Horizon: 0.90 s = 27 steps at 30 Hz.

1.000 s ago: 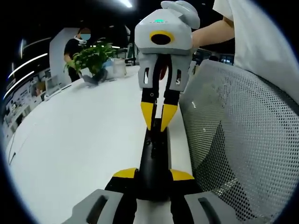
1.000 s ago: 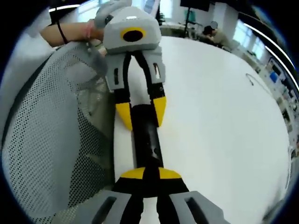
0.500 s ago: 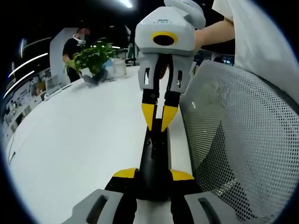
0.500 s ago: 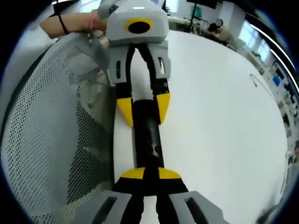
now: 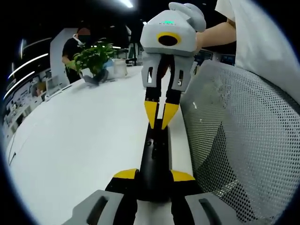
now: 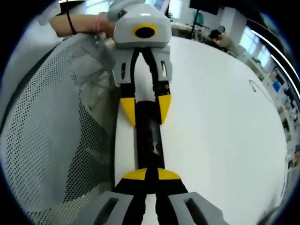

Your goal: Press the specified remote control buttons in sequence, fully releasing each button before pressing the next.

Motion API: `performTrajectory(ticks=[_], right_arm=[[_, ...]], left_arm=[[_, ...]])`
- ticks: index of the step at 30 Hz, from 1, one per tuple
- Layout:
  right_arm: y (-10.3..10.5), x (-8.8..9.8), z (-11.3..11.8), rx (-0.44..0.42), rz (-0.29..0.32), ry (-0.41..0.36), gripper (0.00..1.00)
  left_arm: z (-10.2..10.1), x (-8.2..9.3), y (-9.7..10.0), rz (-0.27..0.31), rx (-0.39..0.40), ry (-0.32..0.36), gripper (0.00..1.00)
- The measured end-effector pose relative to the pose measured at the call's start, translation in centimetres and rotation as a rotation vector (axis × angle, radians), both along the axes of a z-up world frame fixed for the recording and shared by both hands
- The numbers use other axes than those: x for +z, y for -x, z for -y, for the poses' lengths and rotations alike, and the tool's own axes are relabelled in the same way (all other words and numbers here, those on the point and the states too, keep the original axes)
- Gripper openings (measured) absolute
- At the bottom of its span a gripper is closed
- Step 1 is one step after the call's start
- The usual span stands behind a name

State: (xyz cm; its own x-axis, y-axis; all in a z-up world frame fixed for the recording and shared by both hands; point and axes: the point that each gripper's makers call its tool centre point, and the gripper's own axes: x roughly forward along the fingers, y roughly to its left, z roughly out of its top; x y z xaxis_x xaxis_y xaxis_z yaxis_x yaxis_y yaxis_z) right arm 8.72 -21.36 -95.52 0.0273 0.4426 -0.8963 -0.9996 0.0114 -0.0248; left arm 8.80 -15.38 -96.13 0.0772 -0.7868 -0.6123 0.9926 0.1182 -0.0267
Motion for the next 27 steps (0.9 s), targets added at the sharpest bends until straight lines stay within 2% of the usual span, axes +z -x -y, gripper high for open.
performTrajectory(ticks=[4, 7, 8, 11, 16, 21, 27], right_arm=[[-0.30, -0.08, 0.01, -0.002, 0.022, 0.010, 0.00], [-0.24, -0.18, -0.06, 0.019, 0.042, 0.043, 0.00], [-0.28, -0.21, -0.08, 0.050, 0.061, 0.059, 0.00], [-0.28, -0.27, -0.09, 0.052, 0.069, 0.064, 0.00], [-0.52, -0.04, -0.03, -0.088, 0.020, -0.033, 0.00], [-0.36, 0.08, 0.05, -0.079, 0.037, -0.087, 0.00], [-0.13, 0.08, -0.80, -0.078, 0.028, -0.098, 0.00]], left_arm=[[0.01, 0.01, 0.00, -0.001, 0.000, 0.002, 0.25], [0.01, -0.01, 0.00, 0.000, 0.000, 0.001, 0.25], [0.00, -0.01, 0.01, 0.000, -0.001, 0.001, 0.25], [0.04, -0.03, 0.01, 0.000, -0.003, 0.001, 0.25], [0.09, -0.03, 0.02, 0.002, -0.003, -0.001, 0.25], [0.10, -0.01, 0.03, 0.004, -0.002, 0.000, 0.25], [0.12, -0.02, 0.05, 0.004, -0.002, 0.000, 0.25]])
